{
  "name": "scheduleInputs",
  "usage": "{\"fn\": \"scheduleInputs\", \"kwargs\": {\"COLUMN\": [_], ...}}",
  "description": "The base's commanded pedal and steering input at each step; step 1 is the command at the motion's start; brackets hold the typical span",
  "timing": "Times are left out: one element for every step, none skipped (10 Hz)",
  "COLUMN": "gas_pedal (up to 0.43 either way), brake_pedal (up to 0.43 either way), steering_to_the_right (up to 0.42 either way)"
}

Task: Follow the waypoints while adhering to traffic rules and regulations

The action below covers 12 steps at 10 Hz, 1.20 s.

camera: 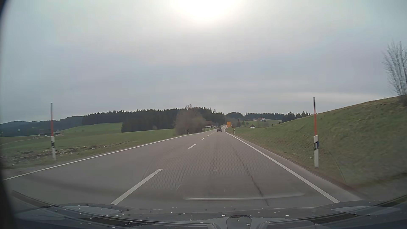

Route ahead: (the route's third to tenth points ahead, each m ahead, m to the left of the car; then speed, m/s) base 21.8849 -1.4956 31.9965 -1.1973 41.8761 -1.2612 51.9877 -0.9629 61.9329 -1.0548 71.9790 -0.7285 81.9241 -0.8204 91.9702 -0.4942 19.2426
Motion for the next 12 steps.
{"fn": "scheduleInputs", "kwargs": {"gas_pedal": [0.15,0.15,0.15,0.15,0.15,0.15,0.15,0.15,0.15,0.15,0.15,0.15], "brake_pedal": [0.0,0.0,0.0,0.0,0.0,0.0,0.0,0.0,0.0,0.0,0.0,0.0], "steering_to_the_right": [0.0,0.0,0.0,0.0,0.0,0.0,0.0,0.0,0.0,0.0,0.0,0.0]}}
